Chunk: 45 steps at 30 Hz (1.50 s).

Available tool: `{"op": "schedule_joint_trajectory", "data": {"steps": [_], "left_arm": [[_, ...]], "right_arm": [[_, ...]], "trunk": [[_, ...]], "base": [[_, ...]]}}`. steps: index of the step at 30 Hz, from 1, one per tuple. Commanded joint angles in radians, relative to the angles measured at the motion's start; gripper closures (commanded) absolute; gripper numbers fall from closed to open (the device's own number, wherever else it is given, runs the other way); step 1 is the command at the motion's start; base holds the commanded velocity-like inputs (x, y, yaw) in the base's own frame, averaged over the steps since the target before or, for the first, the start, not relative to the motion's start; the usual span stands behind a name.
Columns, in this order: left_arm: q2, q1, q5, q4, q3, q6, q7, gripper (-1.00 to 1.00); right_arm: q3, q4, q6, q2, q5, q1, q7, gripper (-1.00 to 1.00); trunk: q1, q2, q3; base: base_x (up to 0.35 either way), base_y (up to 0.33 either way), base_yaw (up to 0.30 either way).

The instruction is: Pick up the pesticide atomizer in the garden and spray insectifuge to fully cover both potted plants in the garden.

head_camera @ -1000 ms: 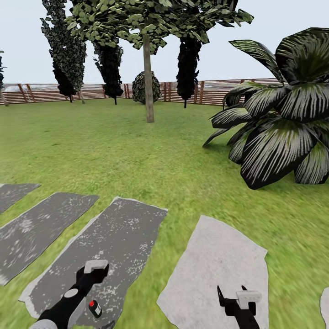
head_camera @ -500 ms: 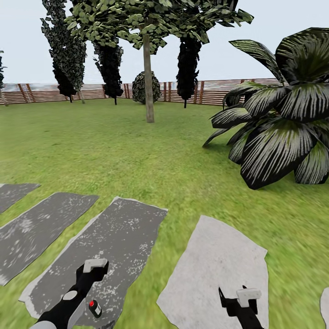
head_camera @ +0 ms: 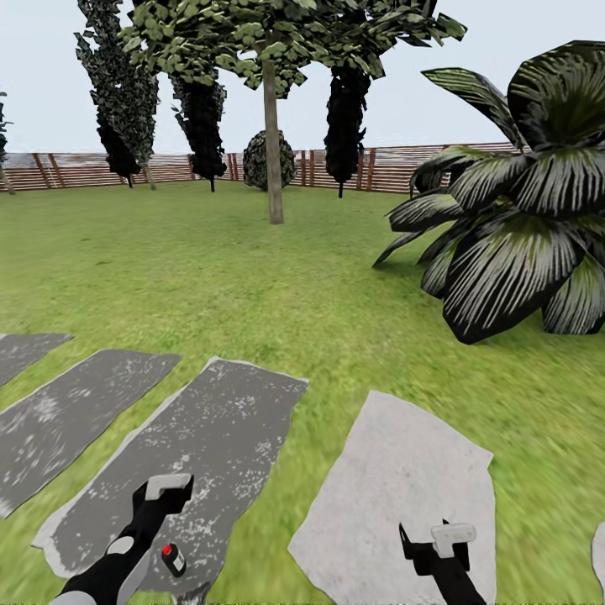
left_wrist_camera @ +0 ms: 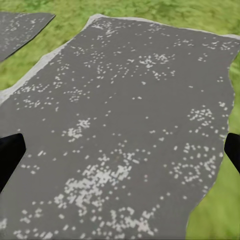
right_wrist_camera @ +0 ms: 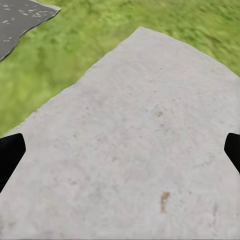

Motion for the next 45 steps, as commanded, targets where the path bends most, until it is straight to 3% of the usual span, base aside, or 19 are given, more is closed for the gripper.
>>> {"op": "schedule_joint_trajectory", "data": {"steps": [1,18,33,38,45], "left_arm": [[0.001,-0.001,0.002,0.001,0.004,-0.004,-0.004,-1.00],[0.004,-0.001,0.005,0.002,0.005,-0.009,-0.004,-1.00],[0.003,-0.001,0.010,0.002,0.006,-0.029,-0.004,-1.00],[0.004,-0.001,0.048,0.002,0.006,-0.030,-0.004,-1.00],[0.002,-0.001,0.051,0.002,0.005,-0.030,-0.004,-1.00]], "right_arm": [[-0.001,0.001,-0.003,0.000,0.007,0.000,0.001,-1.00],[-0.006,0.003,-0.001,0.002,0.007,-0.001,0.000,-1.00],[-0.009,0.003,-0.001,0.002,0.007,-0.001,-0.003,-1.00],[-0.003,0.003,-0.002,0.002,0.007,-0.001,-0.003,-1.00],[-0.003,0.003,-0.002,0.002,0.007,-0.001,-0.003,-1.00]], "trunk": [[0.004,-0.008,-0.004],[0.069,-0.127,-0.074],[0.076,-0.130,-0.155],[0.078,-0.131,-0.177],[0.081,-0.133,-0.205]], "base": [[0.000,0.000,0.000],[0.000,0.000,0.000],[0.000,0.000,0.053],[0.000,0.000,0.089],[0.000,0.000,0.009]]}}
